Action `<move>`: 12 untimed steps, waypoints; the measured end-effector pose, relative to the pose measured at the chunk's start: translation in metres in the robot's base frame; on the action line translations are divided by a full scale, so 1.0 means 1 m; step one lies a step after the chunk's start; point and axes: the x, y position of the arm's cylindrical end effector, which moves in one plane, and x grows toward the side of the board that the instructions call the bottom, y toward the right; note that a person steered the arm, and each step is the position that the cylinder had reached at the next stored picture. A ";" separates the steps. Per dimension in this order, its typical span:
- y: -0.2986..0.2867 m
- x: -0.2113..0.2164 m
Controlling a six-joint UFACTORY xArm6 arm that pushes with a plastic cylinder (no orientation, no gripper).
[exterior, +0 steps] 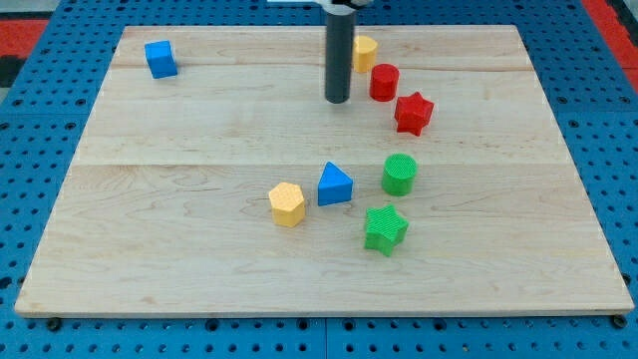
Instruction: Move the red circle to the top right of the board
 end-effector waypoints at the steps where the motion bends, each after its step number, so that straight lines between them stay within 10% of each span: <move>1: 0.034 -0.009; 7: 0.172 -0.050; 12: 0.120 -0.004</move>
